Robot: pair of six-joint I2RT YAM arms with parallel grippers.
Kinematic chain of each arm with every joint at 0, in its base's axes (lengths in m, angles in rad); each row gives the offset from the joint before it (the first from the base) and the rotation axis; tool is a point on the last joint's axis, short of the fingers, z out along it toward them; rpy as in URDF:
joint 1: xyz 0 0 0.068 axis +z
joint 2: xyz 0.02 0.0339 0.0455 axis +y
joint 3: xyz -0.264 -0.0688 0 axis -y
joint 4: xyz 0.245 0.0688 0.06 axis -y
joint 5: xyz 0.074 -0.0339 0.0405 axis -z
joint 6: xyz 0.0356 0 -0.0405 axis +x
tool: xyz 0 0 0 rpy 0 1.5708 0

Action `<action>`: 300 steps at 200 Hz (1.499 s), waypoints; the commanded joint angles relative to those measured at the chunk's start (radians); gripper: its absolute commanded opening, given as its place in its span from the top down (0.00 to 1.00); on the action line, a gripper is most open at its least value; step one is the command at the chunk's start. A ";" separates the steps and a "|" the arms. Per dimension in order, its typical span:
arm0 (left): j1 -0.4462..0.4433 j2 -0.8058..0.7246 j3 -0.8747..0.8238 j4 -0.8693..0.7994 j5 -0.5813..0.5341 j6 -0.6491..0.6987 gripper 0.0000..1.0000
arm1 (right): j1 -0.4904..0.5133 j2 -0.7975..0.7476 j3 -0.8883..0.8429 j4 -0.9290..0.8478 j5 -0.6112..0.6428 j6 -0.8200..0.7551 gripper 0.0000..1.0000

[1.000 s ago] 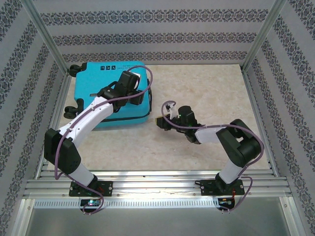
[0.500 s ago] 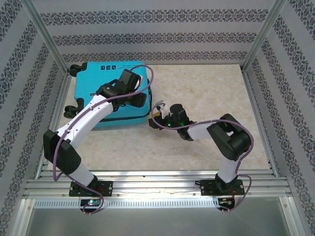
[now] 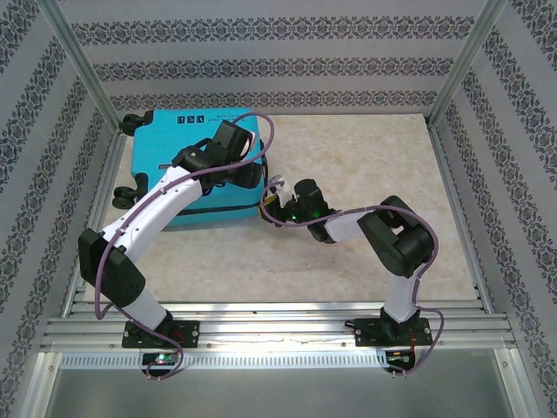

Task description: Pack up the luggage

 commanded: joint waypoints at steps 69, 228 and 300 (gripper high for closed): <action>0.351 -0.429 -0.297 0.140 0.147 -0.274 0.25 | 0.006 -0.004 -0.007 0.109 -0.031 0.010 1.00; 1.091 -0.609 -0.805 0.602 0.787 -0.799 0.24 | 0.003 -0.059 -0.068 0.101 -0.038 0.029 1.00; 1.139 -0.538 -0.807 0.583 0.681 -0.734 0.23 | 0.003 -0.078 -0.088 0.109 -0.037 0.034 1.00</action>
